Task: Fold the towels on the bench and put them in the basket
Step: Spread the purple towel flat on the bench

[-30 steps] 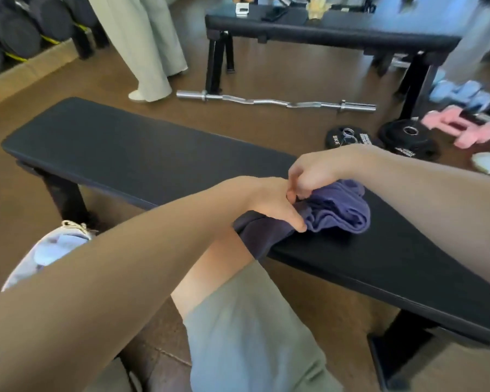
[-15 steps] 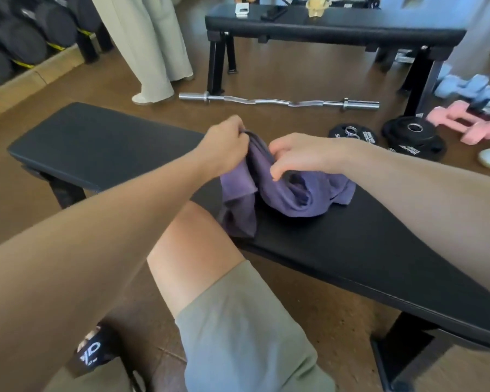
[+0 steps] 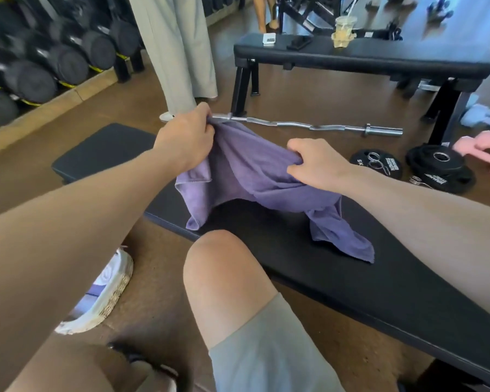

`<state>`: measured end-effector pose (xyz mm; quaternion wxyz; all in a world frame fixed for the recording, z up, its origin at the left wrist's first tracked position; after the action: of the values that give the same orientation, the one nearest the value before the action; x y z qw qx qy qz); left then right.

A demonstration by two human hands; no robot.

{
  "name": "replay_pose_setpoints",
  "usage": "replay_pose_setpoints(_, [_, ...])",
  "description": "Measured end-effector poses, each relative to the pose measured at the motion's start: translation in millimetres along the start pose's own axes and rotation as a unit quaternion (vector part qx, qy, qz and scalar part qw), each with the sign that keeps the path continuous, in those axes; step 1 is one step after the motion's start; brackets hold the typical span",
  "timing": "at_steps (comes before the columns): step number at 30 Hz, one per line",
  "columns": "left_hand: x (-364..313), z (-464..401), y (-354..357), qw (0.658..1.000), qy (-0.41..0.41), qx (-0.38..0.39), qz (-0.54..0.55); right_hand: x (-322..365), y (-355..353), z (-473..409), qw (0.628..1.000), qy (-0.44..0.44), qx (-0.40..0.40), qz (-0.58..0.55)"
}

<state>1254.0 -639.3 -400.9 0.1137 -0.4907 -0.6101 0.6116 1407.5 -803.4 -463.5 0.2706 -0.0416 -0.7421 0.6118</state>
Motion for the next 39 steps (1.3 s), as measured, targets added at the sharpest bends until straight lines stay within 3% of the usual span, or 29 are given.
replay_pose_setpoints(7, [53.0,-25.6,-7.9,0.990,-0.043,-0.005,-0.132,19.3,4.7,-37.5,0.996,-0.017,-0.003,0.088])
replay_pose_setpoints(12, [61.9,-59.9,-26.0,0.983,-0.037,-0.015,-0.178,30.4,-20.8,-76.4,0.974,-0.015,-0.076,0.215])
replay_pose_setpoints(15, [64.5,-85.7,-64.2,0.982,-0.067,-0.071,-0.163,31.7,-51.9,-101.3,0.952,0.019,-0.119,0.282])
replay_pose_setpoints(19, [76.3,-110.6,-118.9,0.971,-0.081,-0.173,-0.144,26.2,-98.3,-125.9,0.951,0.064,-0.215,0.211])
replay_pose_setpoints(22, [94.2,-104.8,-121.5,0.969,-0.084,-0.188,-0.136,44.5,-97.2,-125.5,0.961,0.027,-0.234,0.147])
replay_pose_setpoints(28, [165.1,-39.2,-50.3,0.969,-0.050,-0.061,-0.233,68.8,28.0,-62.5,0.957,-0.137,-0.128,0.222])
replay_pose_setpoints(33, [224.6,17.0,5.3,0.962,-0.056,0.020,-0.268,58.4,122.4,-3.0,0.959,-0.137,0.067,0.238])
replay_pose_setpoints(39, [255.2,55.7,30.3,0.962,-0.021,0.054,-0.266,79.8,148.1,23.1,0.957,-0.153,0.161,0.188])
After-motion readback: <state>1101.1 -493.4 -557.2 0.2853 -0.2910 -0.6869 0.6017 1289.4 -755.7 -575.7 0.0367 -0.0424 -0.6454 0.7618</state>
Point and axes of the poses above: each hand's wrist, its own z-axis away from the middle knuckle, its own y-axis out of the palm, x = y × z, the point moved 8 cm from there along -z, towards the middle knuckle, and after that the axes turned 11 degrees about z, right-handed, at the moved point
